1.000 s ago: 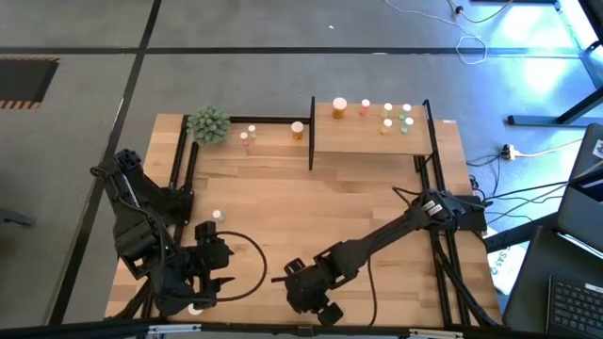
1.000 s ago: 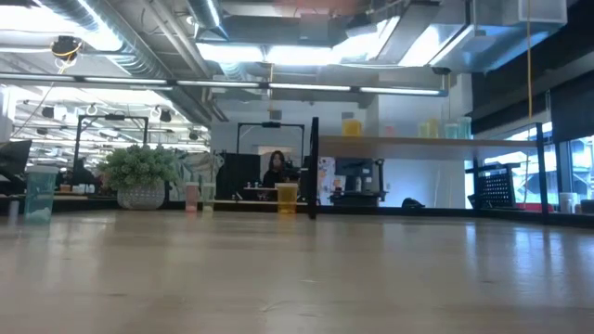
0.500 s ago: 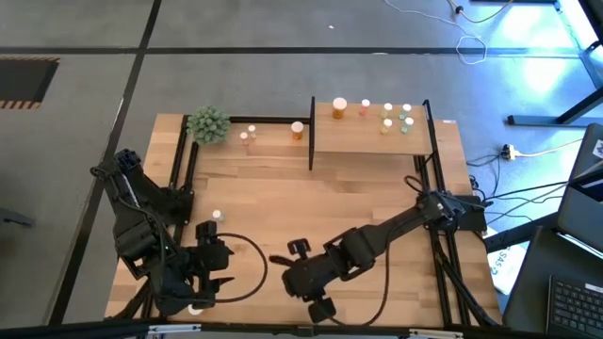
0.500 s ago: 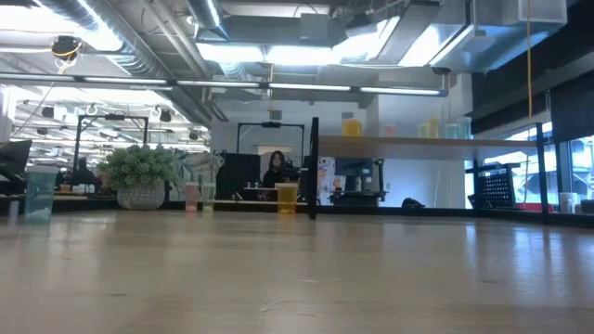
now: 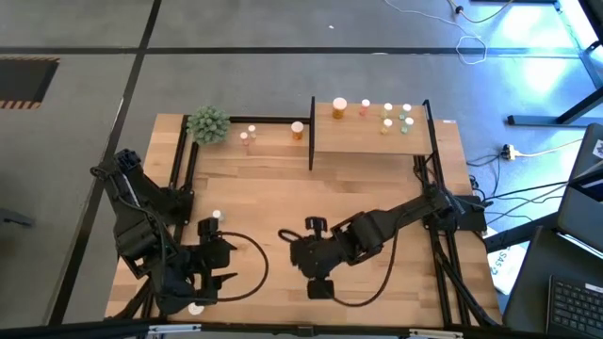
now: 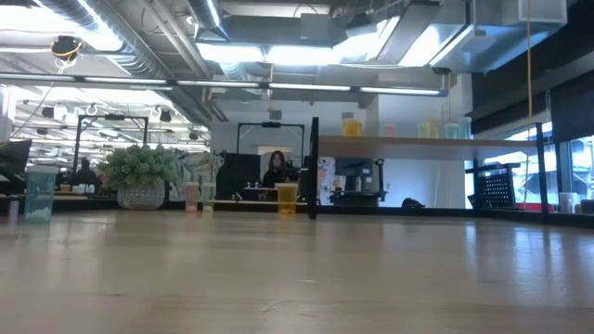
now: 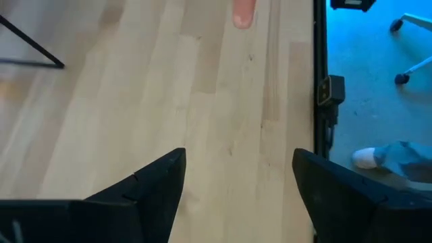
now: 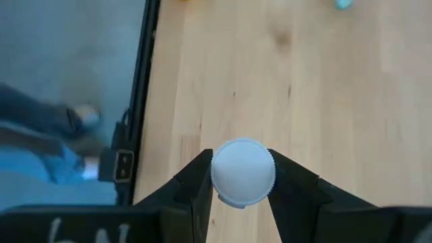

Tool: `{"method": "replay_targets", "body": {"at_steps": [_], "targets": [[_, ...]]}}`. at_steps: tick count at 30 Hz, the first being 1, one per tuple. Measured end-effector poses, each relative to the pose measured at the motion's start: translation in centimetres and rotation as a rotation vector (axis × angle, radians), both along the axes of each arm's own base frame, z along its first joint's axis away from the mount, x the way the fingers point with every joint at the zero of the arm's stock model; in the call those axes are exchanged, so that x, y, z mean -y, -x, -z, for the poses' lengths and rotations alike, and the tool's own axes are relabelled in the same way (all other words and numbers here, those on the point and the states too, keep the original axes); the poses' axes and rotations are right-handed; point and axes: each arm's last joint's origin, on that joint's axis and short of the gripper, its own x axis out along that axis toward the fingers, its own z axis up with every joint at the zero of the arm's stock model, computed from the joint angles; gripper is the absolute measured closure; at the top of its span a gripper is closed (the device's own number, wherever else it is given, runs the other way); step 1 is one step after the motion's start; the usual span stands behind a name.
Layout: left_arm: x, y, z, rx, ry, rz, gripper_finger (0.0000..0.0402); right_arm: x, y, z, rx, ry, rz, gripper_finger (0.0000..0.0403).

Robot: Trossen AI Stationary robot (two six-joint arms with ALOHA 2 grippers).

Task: Pick and place medicine bottles onto shelf by color
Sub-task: Put the bottom pink pill bottle on the shelf aligned with the other pink pill bottle

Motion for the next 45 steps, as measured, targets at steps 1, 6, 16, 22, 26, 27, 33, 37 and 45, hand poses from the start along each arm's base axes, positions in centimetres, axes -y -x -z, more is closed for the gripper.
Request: {"method": "replay_targets", "body": {"at_steps": [1,6,16,22,26,27,33,37,45], "targets": [[0.0,0.0,0.0,0.009,-0.008,-0.002,0.0133,0.3,0.2,-0.5,0.012,-0.002,0.019,0.0277],[-0.7,-0.3,-0.5,0.045,-0.016,-0.040,0.0133,2.4,1.9,-3.4,0.091,0.068,0.124,0.0277],[-3.8,-1.8,-5.0,0.152,-0.113,-0.003,0.0133,8.3,8.4,-9.0,0.164,0.150,0.535,0.0277],[-8.0,-4.3,-6.1,0.158,-0.210,-0.094,0.0133,13.1,10.7,-11.3,0.217,0.095,0.746,0.0277],[-11.0,-5.8,-6.6,0.147,-0.248,-0.154,0.0133,16.4,11.7,-12.3,0.226,0.190,0.774,0.0277],[-11.7,-6.2,-6.6,0.143,-0.248,-0.158,0.0133,17.2,12.0,-12.5,0.222,0.214,0.770,0.0277],[-15.7,-7.8,-6.9,0.143,-0.249,-0.203,0.0133,20.9,14.1,-13.2,0.187,0.269,0.769,0.0277],[-17.7,-8.2,-6.9,0.133,-0.265,-0.265,0.0133,22.3,15.7,-12.5,0.136,0.302,0.796,0.0277],[-20.7,-8.6,-7.0,0.132,-0.225,-0.337,0.0133,24.4,17.1,-8.4,0.056,0.289,0.935,0.0277]]}}
